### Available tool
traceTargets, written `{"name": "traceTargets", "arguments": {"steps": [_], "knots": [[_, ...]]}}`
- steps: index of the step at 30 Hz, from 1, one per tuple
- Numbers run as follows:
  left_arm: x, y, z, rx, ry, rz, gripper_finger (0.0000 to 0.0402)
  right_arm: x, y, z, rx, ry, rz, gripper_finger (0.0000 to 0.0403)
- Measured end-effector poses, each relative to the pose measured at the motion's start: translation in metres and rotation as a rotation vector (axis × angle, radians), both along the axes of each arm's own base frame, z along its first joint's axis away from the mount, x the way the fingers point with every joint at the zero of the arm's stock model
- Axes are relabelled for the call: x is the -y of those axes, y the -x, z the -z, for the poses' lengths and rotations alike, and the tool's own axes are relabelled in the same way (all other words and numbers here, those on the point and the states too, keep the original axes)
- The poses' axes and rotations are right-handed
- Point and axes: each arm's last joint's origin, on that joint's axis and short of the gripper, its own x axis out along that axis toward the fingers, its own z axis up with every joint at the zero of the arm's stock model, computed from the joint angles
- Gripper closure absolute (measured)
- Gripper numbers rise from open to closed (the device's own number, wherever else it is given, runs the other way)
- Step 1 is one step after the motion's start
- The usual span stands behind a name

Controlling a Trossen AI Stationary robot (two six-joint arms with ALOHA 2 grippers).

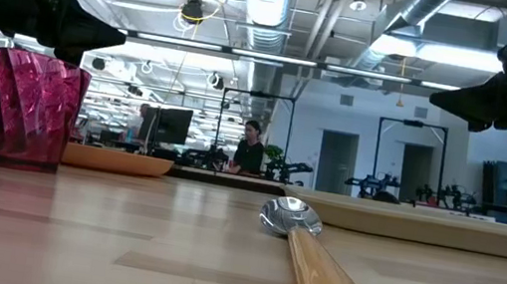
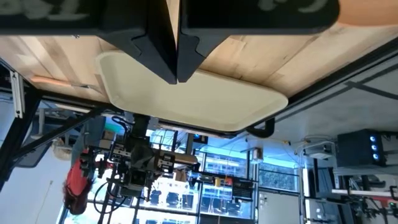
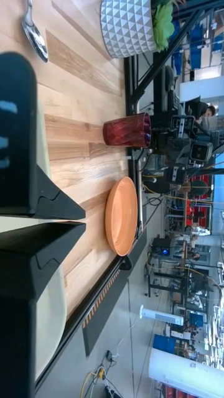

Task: Pick and place plate/cup/fork/spoon on tray

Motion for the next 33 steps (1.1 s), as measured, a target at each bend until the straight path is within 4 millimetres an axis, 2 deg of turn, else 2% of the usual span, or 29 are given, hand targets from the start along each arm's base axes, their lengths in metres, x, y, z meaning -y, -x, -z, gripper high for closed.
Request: {"name": "traceTargets", "arguments": {"steps": [4,10,14,21,27,33], "knots": [[0.000,0.000,0.000,0.005,0.023,0.000,0.0402,0.000,0.000,0.000,0.000,0.000,0.000,0.0360],[-0.001,0.000,-0.002,0.006,-0.058,-0.040,0.0401,0.000,0.000,0.000,0.000,0.000,0.000,0.0360],[-0.002,0.001,-0.010,0.082,-0.082,-0.068,0.0402,0.000,0.000,0.000,-0.001,0.000,0.000,0.0360],[0.002,-0.002,-0.027,0.244,-0.096,0.093,0.0401,0.000,0.000,0.000,0.000,0.000,0.000,0.0360],[0.000,-0.020,-0.043,0.175,-0.062,0.086,0.0402,0.000,0.000,0.000,0.000,0.000,0.000,0.0360],[-0.006,-0.052,-0.059,0.082,0.006,0.069,0.0393,0.000,0.000,0.000,0.000,0.000,0.000,0.0360]]}}
